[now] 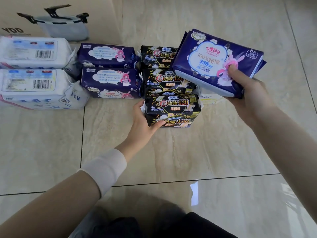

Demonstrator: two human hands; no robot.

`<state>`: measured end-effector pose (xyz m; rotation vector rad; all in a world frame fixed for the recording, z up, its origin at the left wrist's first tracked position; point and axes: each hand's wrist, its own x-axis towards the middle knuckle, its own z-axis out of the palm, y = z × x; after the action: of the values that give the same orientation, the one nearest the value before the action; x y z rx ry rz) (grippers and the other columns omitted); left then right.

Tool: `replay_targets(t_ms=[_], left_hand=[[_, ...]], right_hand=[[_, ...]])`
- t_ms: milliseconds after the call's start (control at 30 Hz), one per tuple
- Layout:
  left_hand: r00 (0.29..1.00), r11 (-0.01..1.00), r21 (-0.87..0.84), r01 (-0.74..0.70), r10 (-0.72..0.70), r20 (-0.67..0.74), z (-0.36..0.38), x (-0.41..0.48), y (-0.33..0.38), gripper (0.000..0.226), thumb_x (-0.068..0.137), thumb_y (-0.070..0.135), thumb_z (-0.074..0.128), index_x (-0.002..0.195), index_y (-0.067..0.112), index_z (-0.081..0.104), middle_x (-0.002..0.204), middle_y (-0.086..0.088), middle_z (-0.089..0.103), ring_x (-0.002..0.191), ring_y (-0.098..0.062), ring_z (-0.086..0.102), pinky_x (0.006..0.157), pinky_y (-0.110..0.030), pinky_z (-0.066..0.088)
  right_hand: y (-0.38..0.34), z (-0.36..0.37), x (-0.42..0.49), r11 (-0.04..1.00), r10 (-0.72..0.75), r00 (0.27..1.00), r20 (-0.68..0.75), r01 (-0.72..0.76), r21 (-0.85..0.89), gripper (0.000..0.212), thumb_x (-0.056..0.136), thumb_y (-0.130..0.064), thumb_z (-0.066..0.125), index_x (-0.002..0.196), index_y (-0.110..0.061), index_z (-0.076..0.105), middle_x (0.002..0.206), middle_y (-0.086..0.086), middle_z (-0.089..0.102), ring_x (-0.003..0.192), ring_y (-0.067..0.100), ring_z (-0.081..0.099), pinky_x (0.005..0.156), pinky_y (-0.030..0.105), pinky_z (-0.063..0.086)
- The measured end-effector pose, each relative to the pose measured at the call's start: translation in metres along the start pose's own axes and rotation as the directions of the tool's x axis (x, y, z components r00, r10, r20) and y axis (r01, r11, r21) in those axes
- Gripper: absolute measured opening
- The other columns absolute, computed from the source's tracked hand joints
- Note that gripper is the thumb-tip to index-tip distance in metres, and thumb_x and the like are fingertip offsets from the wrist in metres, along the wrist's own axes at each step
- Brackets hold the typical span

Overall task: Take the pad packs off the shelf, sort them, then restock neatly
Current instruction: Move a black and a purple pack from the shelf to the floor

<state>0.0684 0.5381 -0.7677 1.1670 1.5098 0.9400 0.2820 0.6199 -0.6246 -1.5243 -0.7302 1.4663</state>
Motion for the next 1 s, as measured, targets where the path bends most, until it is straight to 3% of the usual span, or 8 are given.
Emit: replay_targets(t_ms=[133, 267, 400, 500, 567, 700, 867, 1000], left_hand=[[0.999, 1.000, 0.011, -0.030, 0.030, -0.020, 0.001, 0.000, -0.002, 0.083, 0.071, 0.027, 0.075, 0.132, 0.017, 0.020, 0.138, -0.013, 0.033, 0.126, -0.014, 0.045, 0.106, -0.037, 0.039], [0.997, 0.997, -0.014, -0.072, 0.072, -0.022, -0.002, -0.004, -0.001, 0.091, 0.067, 0.015, 0.080, 0.134, 0.018, 0.018, 0.137, 0.000, 0.029, 0.126, 0.000, 0.040, 0.106, -0.024, 0.037], [0.991, 0.990, 0.034, -0.133, 0.134, -0.021, -0.007, -0.008, -0.003, 0.085, 0.069, 0.003, 0.078, 0.132, 0.018, 0.023, 0.138, -0.011, 0.031, 0.124, 0.007, 0.038, 0.103, -0.012, 0.033], [0.995, 0.994, 0.046, -0.098, 0.098, -0.011, -0.008, -0.004, -0.003, 0.076, 0.071, 0.010, 0.079, 0.129, 0.017, 0.030, 0.134, -0.014, 0.037, 0.124, -0.015, 0.047, 0.105, -0.032, 0.040], [0.996, 0.995, 0.037, -0.089, 0.090, -0.019, -0.007, 0.000, -0.002, 0.073, 0.071, 0.011, 0.078, 0.125, 0.021, 0.029, 0.132, -0.014, 0.039, 0.122, -0.019, 0.049, 0.103, -0.041, 0.042], [0.995, 0.995, 0.030, -0.090, 0.091, -0.037, -0.006, 0.007, 0.000, 0.072, 0.073, 0.008, 0.077, 0.125, 0.021, 0.029, 0.131, -0.012, 0.039, 0.122, -0.020, 0.047, 0.103, -0.039, 0.043], [0.990, 0.992, 0.012, -0.128, 0.128, -0.055, -0.008, 0.012, -0.003, 0.076, 0.069, 0.021, 0.077, 0.118, 0.049, 0.027, 0.133, -0.011, 0.039, 0.124, -0.023, 0.046, 0.102, -0.045, 0.043], [0.989, 0.989, 0.032, -0.142, 0.143, -0.036, -0.008, 0.013, -0.005, 0.081, 0.067, 0.019, 0.080, 0.125, 0.036, 0.026, 0.134, -0.011, 0.037, 0.125, -0.022, 0.044, 0.105, -0.042, 0.041]], right_hand=[[0.002, -0.001, -0.001, 1.000, 0.006, 1.000, 0.001, -0.006, 0.017, 0.031, 0.084, -0.025, 0.064, 0.112, -0.012, 0.059, 0.103, -0.002, 0.072, 0.097, 0.014, 0.068, 0.088, 0.030, 0.053], [0.004, 0.000, -0.003, 0.999, 0.015, 1.000, -0.004, -0.014, 0.033, 0.031, 0.085, -0.024, 0.064, 0.113, -0.012, 0.059, 0.103, -0.002, 0.072, 0.096, 0.013, 0.068, 0.086, 0.029, 0.053], [0.005, 0.001, -0.005, 0.999, 0.025, 1.000, -0.010, -0.025, 0.038, 0.033, 0.086, -0.024, 0.063, 0.115, -0.011, 0.059, 0.104, -0.001, 0.072, 0.096, 0.014, 0.068, 0.089, 0.031, 0.053], [0.005, 0.002, -0.006, 0.999, 0.025, 1.000, -0.008, -0.025, 0.035, 0.036, 0.085, -0.025, 0.064, 0.118, -0.010, 0.058, 0.106, 0.000, 0.071, 0.097, 0.014, 0.068, 0.089, 0.031, 0.053], [0.005, 0.002, -0.006, 0.999, 0.026, 1.000, -0.014, -0.025, 0.036, 0.039, 0.085, -0.025, 0.064, 0.119, -0.009, 0.057, 0.106, 0.000, 0.071, 0.097, 0.014, 0.068, 0.088, 0.030, 0.053], [0.007, 0.002, -0.004, 0.999, 0.030, 0.999, -0.011, -0.030, 0.028, 0.035, 0.085, -0.025, 0.064, 0.116, -0.011, 0.058, 0.105, -0.001, 0.071, 0.097, 0.014, 0.068, 0.089, 0.031, 0.053], [0.009, 0.003, -0.004, 0.999, 0.035, 0.999, -0.004, -0.035, 0.001, 0.037, 0.085, -0.025, 0.064, 0.118, -0.010, 0.057, 0.107, 0.000, 0.071, 0.098, 0.014, 0.067, 0.090, 0.031, 0.052], [0.010, 0.003, -0.004, 0.999, 0.041, 0.999, -0.005, -0.041, -0.021, 0.030, 0.085, -0.023, 0.064, 0.113, -0.012, 0.060, 0.104, -0.001, 0.072, 0.098, 0.015, 0.068, 0.090, 0.031, 0.052]])
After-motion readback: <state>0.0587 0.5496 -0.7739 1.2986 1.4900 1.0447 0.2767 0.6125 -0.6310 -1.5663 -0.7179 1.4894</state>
